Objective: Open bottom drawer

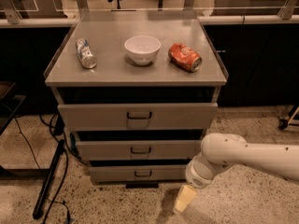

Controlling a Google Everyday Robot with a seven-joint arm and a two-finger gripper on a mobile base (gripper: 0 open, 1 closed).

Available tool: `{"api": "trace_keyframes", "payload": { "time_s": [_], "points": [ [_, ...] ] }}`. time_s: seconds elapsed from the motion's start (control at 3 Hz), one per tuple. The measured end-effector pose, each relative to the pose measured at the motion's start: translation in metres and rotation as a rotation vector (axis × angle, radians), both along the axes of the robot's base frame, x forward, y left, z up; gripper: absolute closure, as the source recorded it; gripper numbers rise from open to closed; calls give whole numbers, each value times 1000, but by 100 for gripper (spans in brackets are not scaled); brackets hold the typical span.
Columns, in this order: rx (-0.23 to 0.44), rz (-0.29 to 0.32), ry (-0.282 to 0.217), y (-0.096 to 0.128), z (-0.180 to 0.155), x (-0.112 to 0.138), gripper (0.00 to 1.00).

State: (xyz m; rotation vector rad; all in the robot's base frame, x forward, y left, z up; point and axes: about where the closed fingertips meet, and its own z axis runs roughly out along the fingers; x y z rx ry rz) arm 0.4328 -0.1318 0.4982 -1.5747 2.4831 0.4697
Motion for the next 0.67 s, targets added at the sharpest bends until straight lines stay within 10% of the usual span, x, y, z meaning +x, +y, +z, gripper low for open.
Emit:
{"api": "trace_keyframes", "payload": {
  "time_s": [0.67],
  "points": [
    [43,-42,22,19,-42,18,0]
  ]
}}
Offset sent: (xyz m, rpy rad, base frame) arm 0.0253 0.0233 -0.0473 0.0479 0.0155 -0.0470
